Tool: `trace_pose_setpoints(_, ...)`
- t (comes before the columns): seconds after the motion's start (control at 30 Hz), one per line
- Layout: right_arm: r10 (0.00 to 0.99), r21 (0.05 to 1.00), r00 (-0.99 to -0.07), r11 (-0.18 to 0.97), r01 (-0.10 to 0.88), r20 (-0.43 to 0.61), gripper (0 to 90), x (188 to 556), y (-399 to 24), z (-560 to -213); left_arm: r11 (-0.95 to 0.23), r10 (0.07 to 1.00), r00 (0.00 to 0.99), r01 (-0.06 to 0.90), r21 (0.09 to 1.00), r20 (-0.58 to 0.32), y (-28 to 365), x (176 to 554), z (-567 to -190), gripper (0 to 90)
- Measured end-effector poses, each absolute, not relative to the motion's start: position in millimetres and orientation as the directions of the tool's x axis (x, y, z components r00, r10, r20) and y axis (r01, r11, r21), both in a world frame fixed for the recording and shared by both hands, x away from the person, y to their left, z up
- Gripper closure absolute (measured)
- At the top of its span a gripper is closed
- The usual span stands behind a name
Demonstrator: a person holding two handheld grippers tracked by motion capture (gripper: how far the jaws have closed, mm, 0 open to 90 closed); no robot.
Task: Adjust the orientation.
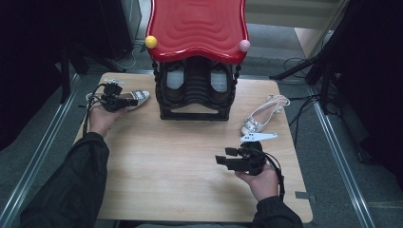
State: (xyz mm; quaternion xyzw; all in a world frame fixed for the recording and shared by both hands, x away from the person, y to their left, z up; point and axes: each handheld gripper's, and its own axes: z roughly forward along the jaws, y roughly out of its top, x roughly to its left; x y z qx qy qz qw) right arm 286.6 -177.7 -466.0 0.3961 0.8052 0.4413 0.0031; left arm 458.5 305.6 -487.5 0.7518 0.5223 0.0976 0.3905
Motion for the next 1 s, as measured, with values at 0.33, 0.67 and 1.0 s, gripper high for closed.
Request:
trace_pose_setpoints(0.33, 0.615, 0.705, -0.71, 0.33, 0.628, 0.344, 43.6, 292, -166, -470, -0.134, 0.89, 0.392, 0.716, 0.685, -0.235, 345, 448, -459, 90.0)
trace_pose_setpoints(0.67, 0.608, 0.694, -0.718, 0.352, 0.628, 0.34, 43.6, 292, -160, -472, -0.141, 0.914, 0.355, 0.732, 0.666, -0.197, 370, 455, -449, 90.0)
trace_pose_setpoints(1.0, 0.616, 0.69, -0.712, 0.352, 0.632, 0.337, 43.5, 292, -163, -474, -0.154, 0.916, 0.344, 0.775, 0.613, -0.206, 380, 451, -474, 90.0)
